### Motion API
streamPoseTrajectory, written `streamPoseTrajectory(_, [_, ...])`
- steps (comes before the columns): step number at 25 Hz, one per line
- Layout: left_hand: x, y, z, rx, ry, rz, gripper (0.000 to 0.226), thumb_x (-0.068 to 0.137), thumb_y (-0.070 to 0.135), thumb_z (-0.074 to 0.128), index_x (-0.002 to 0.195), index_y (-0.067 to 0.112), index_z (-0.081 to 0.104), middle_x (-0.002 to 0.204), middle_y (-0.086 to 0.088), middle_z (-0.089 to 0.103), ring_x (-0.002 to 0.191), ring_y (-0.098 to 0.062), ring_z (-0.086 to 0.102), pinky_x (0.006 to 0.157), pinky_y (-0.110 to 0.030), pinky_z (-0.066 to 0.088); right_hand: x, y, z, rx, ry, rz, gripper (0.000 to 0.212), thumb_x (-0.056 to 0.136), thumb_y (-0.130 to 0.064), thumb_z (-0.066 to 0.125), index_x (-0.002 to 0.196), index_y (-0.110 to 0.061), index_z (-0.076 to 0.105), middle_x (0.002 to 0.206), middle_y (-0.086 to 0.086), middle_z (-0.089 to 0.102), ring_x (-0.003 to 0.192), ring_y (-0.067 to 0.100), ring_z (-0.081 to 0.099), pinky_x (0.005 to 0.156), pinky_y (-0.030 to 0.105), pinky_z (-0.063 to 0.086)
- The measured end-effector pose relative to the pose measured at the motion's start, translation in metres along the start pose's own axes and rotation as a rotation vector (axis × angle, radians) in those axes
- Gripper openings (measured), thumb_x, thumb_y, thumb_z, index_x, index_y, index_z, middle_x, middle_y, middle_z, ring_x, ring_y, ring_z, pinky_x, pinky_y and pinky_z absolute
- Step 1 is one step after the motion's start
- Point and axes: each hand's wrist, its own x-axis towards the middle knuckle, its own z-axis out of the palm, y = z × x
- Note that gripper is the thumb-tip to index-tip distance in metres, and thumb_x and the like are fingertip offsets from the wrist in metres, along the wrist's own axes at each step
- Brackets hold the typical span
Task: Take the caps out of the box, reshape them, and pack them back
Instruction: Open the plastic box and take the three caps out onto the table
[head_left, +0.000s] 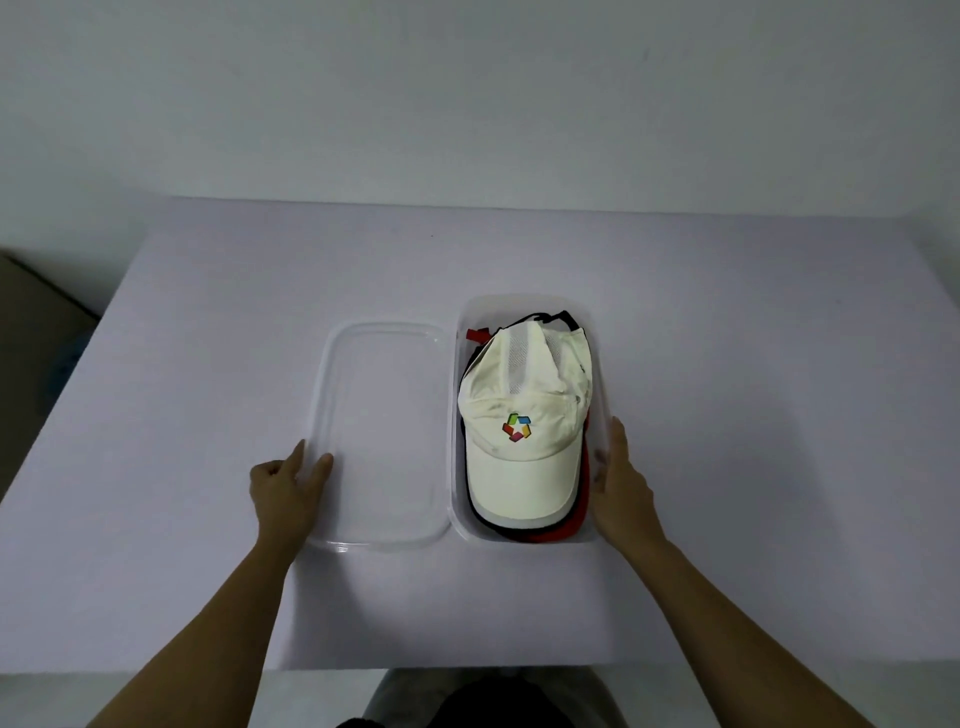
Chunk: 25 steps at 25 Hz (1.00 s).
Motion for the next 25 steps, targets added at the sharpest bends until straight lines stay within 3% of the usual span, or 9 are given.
streamPoseTrajectory(3, [-0.005, 0.01, 0.004, 0.186, 0.05, -0.001, 0.063, 0.088, 0.041, 0.059, 0.142, 0.014, 0.041, 0.135, -0.025, 0.035, 0.124, -0.043, 0.036, 0.105, -0.051, 0.033, 0.0, 0.001, -0.001, -0.181, 0.067, -0.073, 0.075, 0.092, -0.007, 0.043, 0.149, -0.021, -0.003, 0.156, 0.016, 0.018, 0.138, 0.035, 0.031, 0.109, 0.046, 0.03])
streamPoseTrajectory(5, [-0.015, 0.029, 0.008, 0.17, 0.137, 0.056, 0.064, 0.091, 0.04, 0.053, 0.146, 0.015, 0.032, 0.141, -0.023, 0.03, 0.127, -0.042, 0.031, 0.105, -0.053, 0.031, 0.0, -0.003, -0.002, -0.424, 0.172, -0.365, 0.083, 0.079, -0.008, 0.05, 0.149, -0.016, 0.006, 0.157, 0.02, 0.009, 0.142, 0.037, 0.021, 0.11, 0.053, 0.03])
streamPoseTrajectory(7, [-0.021, 0.056, 0.023, 0.043, 0.133, 0.211, 0.058, 0.095, 0.033, 0.049, 0.145, 0.009, 0.032, 0.141, -0.024, 0.034, 0.127, -0.039, 0.036, 0.107, -0.048, 0.031, 0.004, -0.015, -0.003, -0.589, 0.014, -0.646, 0.092, 0.068, -0.013, 0.055, 0.149, -0.02, 0.012, 0.158, 0.014, 0.005, 0.145, 0.031, 0.009, 0.112, 0.053, 0.026])
streamPoseTrajectory(8, [-0.027, 0.076, 0.033, -0.006, 0.066, 0.296, 0.055, 0.097, 0.031, 0.046, 0.145, 0.007, 0.032, 0.141, -0.023, 0.037, 0.127, -0.036, 0.041, 0.107, -0.045, 0.034, 0.005, -0.022, -0.003, -0.688, -0.132, -0.679, 0.096, 0.067, -0.018, 0.059, 0.149, -0.025, 0.008, 0.159, 0.01, -0.004, 0.147, 0.028, -0.002, 0.116, 0.052, 0.018])
streamPoseTrajectory(10, [-0.042, 0.113, 0.06, -0.03, -0.116, 0.423, 0.055, 0.099, 0.033, 0.039, 0.146, 0.007, 0.027, 0.146, -0.019, 0.039, 0.129, -0.031, 0.044, 0.108, -0.043, 0.036, 0.008, -0.03, -0.003, -0.895, -0.285, -0.652, 0.107, 0.069, -0.03, 0.067, 0.148, -0.032, -0.004, 0.156, 0.009, -0.022, 0.144, 0.03, -0.021, 0.115, 0.053, 0.005])
streamPoseTrajectory(12, [-0.058, 0.136, 0.086, -0.017, -0.225, 0.417, 0.059, 0.1, 0.036, 0.033, 0.149, 0.007, 0.018, 0.153, -0.015, 0.03, 0.138, -0.029, 0.035, 0.113, -0.041, 0.028, 0.012, -0.034, -0.003, -1.017, -0.296, -0.649, 0.115, 0.068, -0.037, 0.072, 0.148, -0.032, -0.01, 0.155, 0.013, -0.024, 0.142, 0.036, -0.022, 0.114, 0.055, 0.005])
streamPoseTrajectory(16, [-0.073, 0.142, 0.111, -0.059, -0.183, 0.252, 0.051, 0.103, 0.029, 0.025, 0.148, 0.006, 0.018, 0.146, -0.018, 0.041, 0.133, -0.035, 0.042, 0.109, -0.038, 0.032, 0.015, -0.042, -0.003, -0.911, -0.346, -0.619, 0.115, 0.069, -0.024, 0.074, 0.148, -0.03, -0.01, 0.156, 0.016, -0.018, 0.143, 0.04, -0.015, 0.109, 0.054, 0.033])
streamPoseTrajectory(18, [-0.07, 0.14, 0.112, -0.051, -0.15, 0.223, 0.049, 0.103, 0.026, 0.025, 0.147, 0.006, 0.022, 0.142, -0.019, 0.046, 0.129, -0.036, 0.045, 0.108, -0.04, 0.034, 0.014, -0.044, -0.002, -0.875, -0.375, -0.583, 0.117, 0.068, -0.024, 0.074, 0.147, -0.03, -0.012, 0.155, 0.014, -0.022, 0.142, 0.039, -0.02, 0.104, 0.052, 0.039])
streamPoseTrajectory(25, [-0.067, 0.138, 0.109, -0.067, -0.163, 0.154, 0.048, 0.103, 0.028, 0.025, 0.146, 0.008, 0.028, 0.149, -0.014, 0.038, 0.137, -0.032, 0.036, 0.114, -0.037, 0.025, 0.01, -0.06, 0.004, -1.049, -0.439, -0.551, 0.131, 0.065, -0.035, 0.082, 0.146, -0.019, -0.02, 0.151, 0.026, -0.026, 0.138, 0.049, -0.022, 0.113, 0.055, 0.017])
